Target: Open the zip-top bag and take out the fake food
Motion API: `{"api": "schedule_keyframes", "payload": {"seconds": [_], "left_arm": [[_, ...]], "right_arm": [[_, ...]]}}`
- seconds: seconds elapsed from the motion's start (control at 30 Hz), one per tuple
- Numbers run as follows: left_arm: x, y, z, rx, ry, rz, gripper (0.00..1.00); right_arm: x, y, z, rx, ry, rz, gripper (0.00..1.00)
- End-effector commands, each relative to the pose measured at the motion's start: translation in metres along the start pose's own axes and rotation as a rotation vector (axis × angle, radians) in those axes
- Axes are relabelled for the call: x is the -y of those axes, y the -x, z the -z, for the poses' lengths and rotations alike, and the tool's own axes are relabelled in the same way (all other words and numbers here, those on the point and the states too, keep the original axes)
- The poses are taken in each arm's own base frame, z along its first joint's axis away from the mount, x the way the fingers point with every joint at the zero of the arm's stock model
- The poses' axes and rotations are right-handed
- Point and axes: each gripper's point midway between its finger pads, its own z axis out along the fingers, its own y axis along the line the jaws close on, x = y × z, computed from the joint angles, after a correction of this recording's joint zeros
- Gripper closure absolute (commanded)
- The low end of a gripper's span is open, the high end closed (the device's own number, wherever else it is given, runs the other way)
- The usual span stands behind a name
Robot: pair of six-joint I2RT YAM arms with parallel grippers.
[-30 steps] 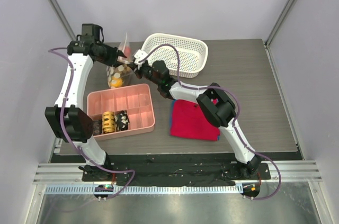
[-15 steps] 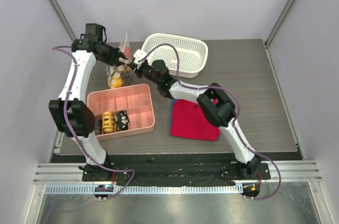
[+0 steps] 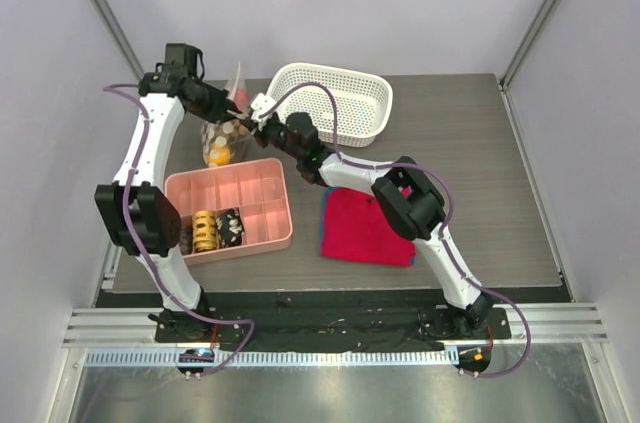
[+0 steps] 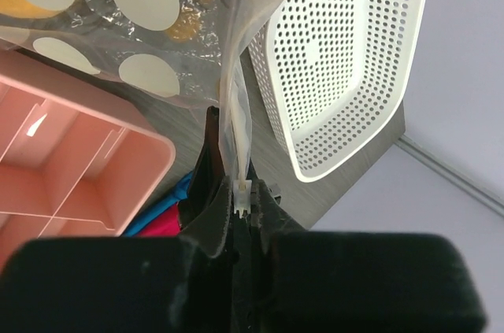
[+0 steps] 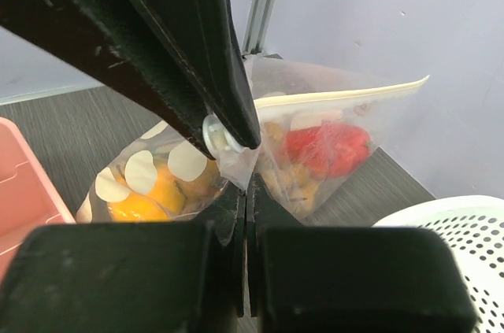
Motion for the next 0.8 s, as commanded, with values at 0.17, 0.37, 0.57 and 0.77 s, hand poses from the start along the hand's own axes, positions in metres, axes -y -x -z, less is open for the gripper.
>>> {"api": "schedule_keyframes", "payload": {"seconds": [0.17, 0.37, 0.57, 0.77], "left_arm": [[0.033, 0.015, 0.022, 0.084, -0.073, -0.125, 1.0], [0.049, 0.011, 0.034, 0.113, -0.089, -0.218, 1.0], [0.052, 0.002, 0.031, 0.092, -0.094, -0.241, 1.0], [0.053, -0.001, 0.033, 0.098, -0.093, -0.256, 1.0]], "right_arm": [[0.008, 0.095, 0.005, 0.149, 0.003, 0.037, 0.73], [0.006, 0.103, 0.003, 0.167, 0.015, 0.015, 0.7], [0.007, 0.115, -0.003, 0.183, 0.024, -0.01, 0.69], [0.018, 0.114, -0.006, 0.161, -0.028, 0.003, 0.67]]}}
